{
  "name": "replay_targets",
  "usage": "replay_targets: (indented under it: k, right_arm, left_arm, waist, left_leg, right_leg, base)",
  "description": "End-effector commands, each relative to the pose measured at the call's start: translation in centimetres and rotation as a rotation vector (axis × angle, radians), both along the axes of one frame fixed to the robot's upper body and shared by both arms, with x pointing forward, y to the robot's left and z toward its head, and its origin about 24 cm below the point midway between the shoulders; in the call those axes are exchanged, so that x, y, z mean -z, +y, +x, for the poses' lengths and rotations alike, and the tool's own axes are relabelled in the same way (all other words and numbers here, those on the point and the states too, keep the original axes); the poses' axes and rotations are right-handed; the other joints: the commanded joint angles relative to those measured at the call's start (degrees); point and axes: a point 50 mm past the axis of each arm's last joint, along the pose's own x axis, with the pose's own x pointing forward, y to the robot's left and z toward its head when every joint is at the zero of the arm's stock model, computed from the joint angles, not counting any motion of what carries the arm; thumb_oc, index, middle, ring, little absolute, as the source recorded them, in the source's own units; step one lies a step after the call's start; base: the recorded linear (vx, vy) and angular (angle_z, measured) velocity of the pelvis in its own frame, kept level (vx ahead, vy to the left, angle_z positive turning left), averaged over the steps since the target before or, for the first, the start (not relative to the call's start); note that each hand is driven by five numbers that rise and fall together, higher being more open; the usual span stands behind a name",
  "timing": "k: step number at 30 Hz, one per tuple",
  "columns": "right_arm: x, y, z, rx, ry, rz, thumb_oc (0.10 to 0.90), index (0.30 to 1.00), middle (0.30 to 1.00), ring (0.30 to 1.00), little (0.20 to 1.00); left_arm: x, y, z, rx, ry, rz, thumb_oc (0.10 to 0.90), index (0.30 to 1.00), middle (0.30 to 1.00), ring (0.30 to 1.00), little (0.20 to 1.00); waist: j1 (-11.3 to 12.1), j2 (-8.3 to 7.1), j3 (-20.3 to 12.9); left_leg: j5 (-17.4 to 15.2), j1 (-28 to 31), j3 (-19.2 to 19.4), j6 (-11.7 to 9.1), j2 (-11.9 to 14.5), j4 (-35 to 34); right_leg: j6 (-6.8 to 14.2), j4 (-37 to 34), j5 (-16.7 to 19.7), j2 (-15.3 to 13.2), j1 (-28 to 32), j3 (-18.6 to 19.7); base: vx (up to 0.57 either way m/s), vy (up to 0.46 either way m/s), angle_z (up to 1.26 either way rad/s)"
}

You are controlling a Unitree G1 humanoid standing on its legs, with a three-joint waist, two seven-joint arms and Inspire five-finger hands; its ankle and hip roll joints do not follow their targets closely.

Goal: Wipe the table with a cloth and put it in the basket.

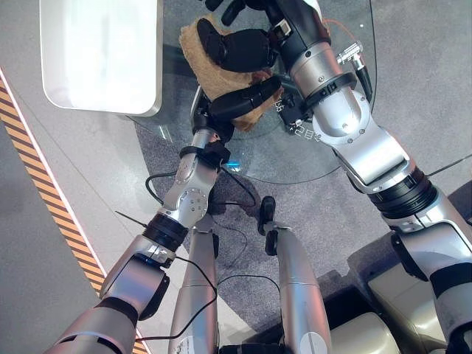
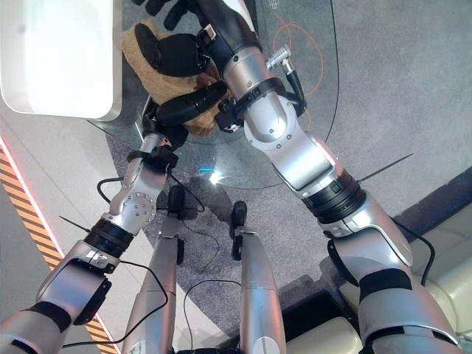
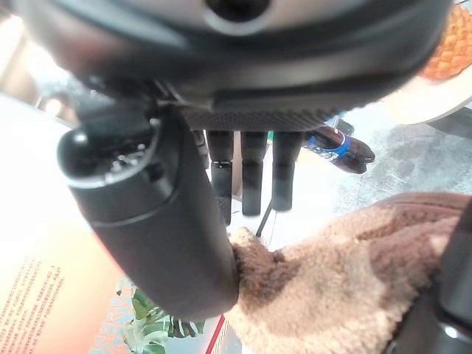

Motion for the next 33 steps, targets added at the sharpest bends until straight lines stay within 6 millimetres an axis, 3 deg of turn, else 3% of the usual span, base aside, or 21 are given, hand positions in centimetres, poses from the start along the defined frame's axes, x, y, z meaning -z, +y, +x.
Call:
replay_targets:
  k: [1,33]
  right_arm:
    - [-7.2,0.4,-4.9,-0.109,-0.325,0.138,0.8,0.9,0.9,0.9,0.9]
    - [-8.0,-2.5,-5.3,-0.085,-0.365,0.299,0.8,0.9,0.9,0.9,0.9]
  left_arm:
    - [-6.8,-2.0,-2.3,0.135,-0.338,-0.117,0.1,0.3,0.3,0.3,0.2]
    - [-6.8,-0.1,-1.9,0.061,-0.359,-0.126,0.1,0.3,0.3,0.3,0.2]
  waist:
    - [1.01,-3.17,-1.42]
    - [-0.08,-2.85,-1.42]
  left_leg:
    - [-10.56,1.91,6.19,5.56,-3.84,10.11]
    - [-10.67,2.26,6.77,5.27,-3.25,10.11]
  right_leg:
    - [0.64,-11.36,6.5,5.42,5.96,0.68]
    - [0.42,-11.38,6.11,5.28,6.06,1.12]
  base:
    - [0.0,0.0,0.0]
    - [0.0,0.0,0.0]
